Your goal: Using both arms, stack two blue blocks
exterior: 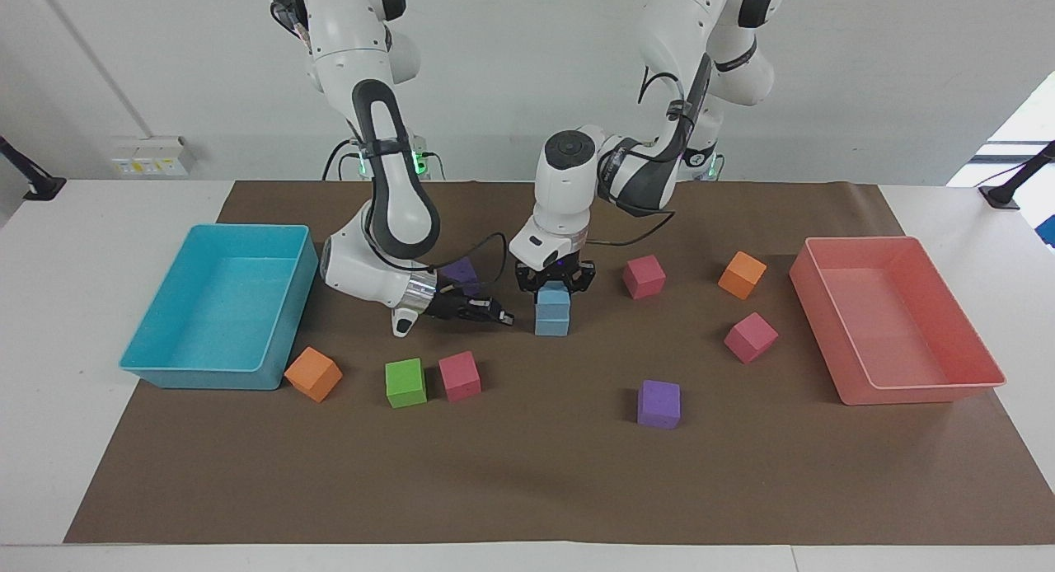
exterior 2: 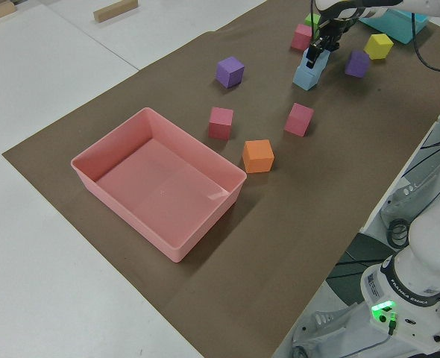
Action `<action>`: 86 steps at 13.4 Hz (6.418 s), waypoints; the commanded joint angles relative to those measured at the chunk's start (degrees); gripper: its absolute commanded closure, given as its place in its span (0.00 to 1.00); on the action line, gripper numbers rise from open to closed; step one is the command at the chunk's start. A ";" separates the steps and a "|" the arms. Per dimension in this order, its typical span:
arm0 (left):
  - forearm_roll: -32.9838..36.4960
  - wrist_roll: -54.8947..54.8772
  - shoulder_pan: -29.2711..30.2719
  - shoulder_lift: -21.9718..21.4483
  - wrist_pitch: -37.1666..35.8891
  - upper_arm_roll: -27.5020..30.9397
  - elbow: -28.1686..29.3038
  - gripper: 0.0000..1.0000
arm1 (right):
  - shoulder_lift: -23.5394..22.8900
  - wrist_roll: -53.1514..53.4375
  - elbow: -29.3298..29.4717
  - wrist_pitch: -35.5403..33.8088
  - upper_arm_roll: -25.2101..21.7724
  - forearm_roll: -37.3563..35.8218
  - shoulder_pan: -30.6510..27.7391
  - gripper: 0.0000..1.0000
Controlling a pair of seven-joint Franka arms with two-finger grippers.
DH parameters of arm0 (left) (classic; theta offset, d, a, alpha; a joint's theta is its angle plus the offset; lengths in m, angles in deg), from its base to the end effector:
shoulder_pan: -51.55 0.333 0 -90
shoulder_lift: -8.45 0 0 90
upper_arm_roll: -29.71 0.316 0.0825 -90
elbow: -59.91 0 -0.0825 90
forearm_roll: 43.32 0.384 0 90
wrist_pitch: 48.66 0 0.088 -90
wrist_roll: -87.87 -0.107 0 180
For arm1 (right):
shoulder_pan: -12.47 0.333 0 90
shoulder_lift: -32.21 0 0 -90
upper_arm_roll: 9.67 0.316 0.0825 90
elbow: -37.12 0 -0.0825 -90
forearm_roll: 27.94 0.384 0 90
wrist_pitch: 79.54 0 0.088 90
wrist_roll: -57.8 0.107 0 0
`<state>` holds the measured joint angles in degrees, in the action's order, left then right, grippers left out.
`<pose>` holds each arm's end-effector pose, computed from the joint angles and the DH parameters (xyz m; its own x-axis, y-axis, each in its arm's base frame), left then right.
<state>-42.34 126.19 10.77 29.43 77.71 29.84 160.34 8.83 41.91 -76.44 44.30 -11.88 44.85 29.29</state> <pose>0.4994 -0.4282 0.3698 0.9958 -0.0486 0.0773 -0.0519 -0.9978 0.0415 0.5761 0.1904 0.2607 0.9352 -0.2031 -0.2901 -0.3540 -0.5505 -0.7561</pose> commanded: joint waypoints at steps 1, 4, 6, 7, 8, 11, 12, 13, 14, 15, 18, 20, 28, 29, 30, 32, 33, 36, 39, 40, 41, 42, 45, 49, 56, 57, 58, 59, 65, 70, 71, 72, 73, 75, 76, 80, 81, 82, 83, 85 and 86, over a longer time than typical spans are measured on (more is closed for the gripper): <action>1.04 1.32 -1.32 0.11 -0.94 1.19 -0.67 0.44 | 0.09 -2.13 -0.17 -0.26 0.45 1.66 -0.73 1.00; 1.47 1.32 -1.23 0.20 -0.77 1.19 -0.67 0.43 | 0.09 -2.04 -0.26 -0.17 0.45 1.66 -0.73 1.00; 2.70 1.32 -1.23 0.20 -0.59 1.10 -0.67 0.39 | 0.09 -2.13 -0.26 -0.17 0.45 1.66 -0.65 1.00; 2.71 1.23 -1.23 0.20 -0.42 1.10 -0.67 0.34 | 0.09 -2.04 -0.26 -0.17 0.45 1.66 -0.65 1.00; 2.71 1.32 -1.23 0.20 -0.33 1.10 -0.67 0.32 | 0.09 -2.13 -0.17 -0.17 0.45 1.66 -0.65 1.00; 2.71 1.32 -1.15 0.20 -0.06 1.10 -0.67 0.00 | 0.09 -2.13 -0.26 -0.17 0.45 1.66 -0.65 1.00; 2.71 1.32 -1.14 0.20 0.02 1.10 -0.67 0.00 | 0.09 -2.13 -0.26 -0.17 0.45 1.66 -0.65 1.00; 2.71 1.32 -1.14 0.29 0.02 1.10 -0.85 0.00 | 0.09 -2.04 -0.26 -0.17 0.45 1.66 -0.65 1.00; 2.71 1.23 -0.88 0.20 0.11 1.01 -1.02 0.00 | 0.09 -2.04 -0.17 -0.09 0.45 1.66 -0.65 1.00; 2.71 0.88 -0.53 -0.23 0.03 0.93 -1.20 0.00 | 0.09 -2.04 -0.17 -0.09 0.45 1.66 -0.65 1.00; 2.62 0.44 0.61 -4.26 -1.47 1.36 -0.76 0.00 | 0.09 -2.04 -0.17 0.09 0.45 1.66 -0.39 1.00; 2.62 -0.35 2.19 -7.86 -5.31 1.36 -0.41 0.00 | 0.09 -2.13 0.18 -0.08 0.36 0.96 -0.47 1.00; 2.53 -19.57 13.16 -21.41 -14.29 1.36 7.24 0.00 | 3.86 -0.81 1.41 -0.17 0.10 -6.60 -1.70 0.09; 2.53 -23.25 15.27 -22.64 -14.82 1.45 7.15 0.00 | 4.74 -0.20 1.41 -0.09 0.01 -7.39 -1.70 0.00; 2.44 -25.64 17.38 -23.69 -16.05 1.45 6.80 0.00 | 5.53 1.11 1.41 -0.09 -0.16 -9.57 -1.79 0.00; 2.18 -30.65 20.64 -23.97 -20.78 1.63 3.48 0.00 | 7.55 5.49 2.02 0.35 -0.52 -15.89 -1.70 0.00; 2.09 -33.20 22.04 -23.79 -23.59 1.80 1.11 0.00 | 8.08 8.74 3.16 0.27 -0.69 -19.40 -1.79 0.00; -0.45 -40.76 26.88 -23.62 -29.66 1.89 -5.92 0.00 | 9.58 15.79 6.33 0.27 -0.87 -36.25 -1.79 0.00; -1.08 -45.16 29.35 -22.48 -39.49 1.98 -13.40 0.00 | 11.33 18.78 8.53 -0.17 -0.87 -51.12 -2.40 0.00; -1.07 -46.13 29.53 -22.30 -41.35 2.15 -14.90 0.00 | 11.78 18.97 8.71 -0.26 -0.87 -55.60 -2.40 0.00; -1.07 -46.75 30.14 -21.86 -41.89 2.15 -15.95 0.00 | 12.30 18.97 9.23 -0.52 -0.87 -59.65 -2.49 0.00; -1.34 -46.84 31.36 -21.77 -42.25 2.07 -16.14 0.00 | 12.66 18.97 9.67 -0.70 -0.87 -62.82 -3.01 0.00; -1.43 -46.32 31.81 -23.87 -45.23 2.07 -14.21 0.00 | 14.67 18.97 10.29 -4.29 -0.87 -64.44 -5.48 0.00; -1.43 -46.14 32.87 -23.53 -42.79 2.15 -14.56 0.00 | 19.41 18.97 10.55 -12.55 -1.31 -68.47 -9.16 0.00; -3.10 -44.65 34.28 -21.59 -42.25 2.24 -15.70 0.00 | 24.34 18.35 10.64 -21.44 -1.40 -72.60 -16.11 0.00; -2.92 -44.65 34.28 -21.86 -41.64 2.24 -15.53 0.00 | 25.04 18.26 10.64 -21.70 -1.40 -72.96 -16.81 0.00; -2.83 -44.65 34.45 -22.03 -41.37 2.24 -15.26 0.00 | 25.75 18.26 10.73 -22.66 -1.40 -73.05 -17.51 0.00; -2.75 -44.56 34.45 -22.03 -41.37 2.33 -15.26 0.00 | 26.19 18.26 11.34 -23.54 -1.48 -73.05 -17.78 0.00; -2.31 -44.74 34.45 -22.47 -42.25 2.68 -14.73 0.00 | 26.54 17.48 20.74 -33.29 -1.22 -76.21 -17.79 0.00; -2.39 -44.74 34.45 -22.47 -41.99 2.68 -14.56 0.00 | 27.24 14.92 24.52 -38.48 -1.13 -76.21 -17.70 0.00; -2.31 -44.74 34.45 -22.47 -41.99 2.68 -14.65 0.00 | 27.68 14.92 25.22 -39.62 -0.96 -76.13 -17.61 0.00; -2.30 -44.74 34.45 -22.47 -41.90 2.60 -14.56 0.00 | 28.04 14.92 26.10 -40.85 -0.78 -76.13 -17.61 0.00; -2.30 -44.82 34.45 -22.47 -41.81 2.59 -14.56 0.00 | 28.39 14.92 26.72 -41.65 -0.87 -76.04 -17.61 0.00; -2.30 -44.82 34.45 -22.56 -41.64 2.68 -14.21 0.00 | 29.18 14.92 26.81 -41.83 -1.22 -75.51 -17.61 0.00; -2.30 -44.82 34.45 -22.56 -41.81 2.68 -14.21 0.00 | 29.97 14.92 26.46 -41.31 -1.05 -75.25 -17.61 0.00; -2.30 -44.91 34.54 -22.65 -41.99 2.68 -14.21 0.00 | 30.50 15.19 25.76 -41.04 -0.78 -75.16 -17.35 0.00; -2.30 -44.91 34.54 -22.65 -41.99 2.68 -14.12 0.00 | 30.59 15.19 25.50 -41.04 -0.87 -75.16 -17.35 0.00; -2.30 -44.91 34.54 -22.65 -42.07 2.68 -14.21 0.00 | 30.85 15.19 25.41 -41.04 -0.87 -75.16 -17.35 0.00; -2.30 -44.91 34.89 -22.65 -42.16 2.68 -14.12 0.00 | 30.94 15.19 25.32 -41.13 -0.78 -75.16 -17.35 0.00; -2.30 -44.83 35.24 -22.82 -42.16 2.68 -13.77 0.00 | 30.94 15.19 25.32 -41.04 -0.78 -75.16 -17.35 0.00; -2.22 -44.91 35.24 -23.26 -42.16 2.68 -13.25 0.00 | 30.94 15.19 25.32 -41.04 -0.78 -75.16 -17.26 0.00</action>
<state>-44.36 81.27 44.89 6.79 35.98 32.97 146.48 38.76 58.20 -50.09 3.44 -12.92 -29.79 12.17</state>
